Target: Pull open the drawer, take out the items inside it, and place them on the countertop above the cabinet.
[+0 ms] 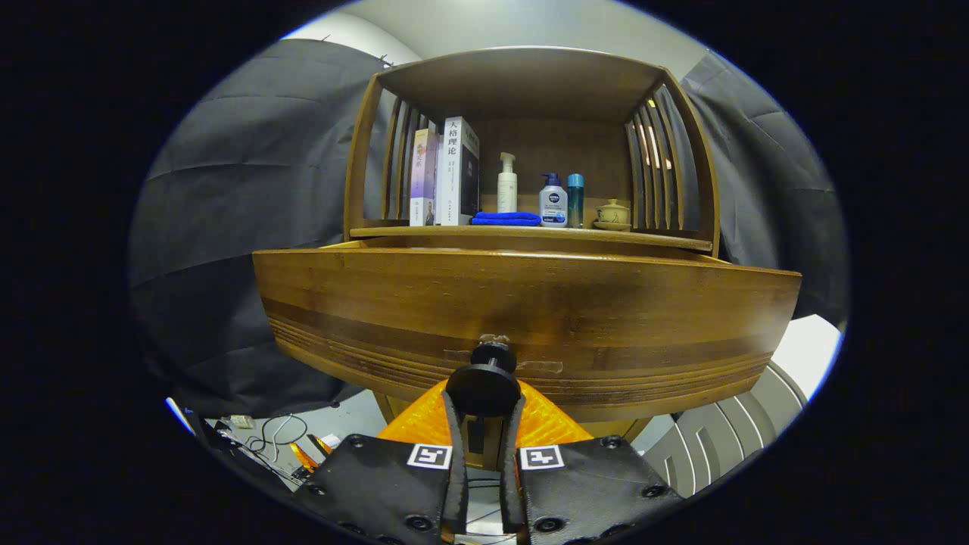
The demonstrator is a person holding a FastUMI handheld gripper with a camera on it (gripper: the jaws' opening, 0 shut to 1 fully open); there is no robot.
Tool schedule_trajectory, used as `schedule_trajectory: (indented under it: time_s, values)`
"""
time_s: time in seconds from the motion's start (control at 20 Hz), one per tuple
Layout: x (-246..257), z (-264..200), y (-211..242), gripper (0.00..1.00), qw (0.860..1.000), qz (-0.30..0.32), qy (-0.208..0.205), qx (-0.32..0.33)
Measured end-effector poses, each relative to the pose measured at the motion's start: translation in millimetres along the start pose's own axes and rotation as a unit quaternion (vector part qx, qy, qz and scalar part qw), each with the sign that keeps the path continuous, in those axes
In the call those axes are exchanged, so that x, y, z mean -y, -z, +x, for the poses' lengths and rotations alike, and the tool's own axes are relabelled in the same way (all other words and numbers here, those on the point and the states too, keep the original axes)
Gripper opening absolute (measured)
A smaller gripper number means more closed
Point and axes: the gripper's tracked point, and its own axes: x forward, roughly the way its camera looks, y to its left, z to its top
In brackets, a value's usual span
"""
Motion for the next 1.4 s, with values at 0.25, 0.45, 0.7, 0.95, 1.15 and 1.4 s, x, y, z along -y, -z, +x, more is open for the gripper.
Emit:
schedule_trajectory:
  time_s: [0.25, 0.45, 0.7, 0.95, 1.15, 1.4]
  values:
    - [-5, -25, 10, 0.19, 1.000, -0.015, -0.019, -0.005]
    - [-11, -43, 18, 0.19, 0.999, -0.027, -0.035, -0.013]
    - [-19, -62, 27, 0.19, 0.998, -0.027, -0.048, -0.027]
    - [-25, -104, 2, 0.17, 0.997, -0.039, -0.059, 0.030]
    - [-37, -123, 1, 0.17, 0.995, -0.051, -0.079, 0.040]
    - [-40, -125, -39, 0.31, 0.993, -0.025, -0.097, 0.060]
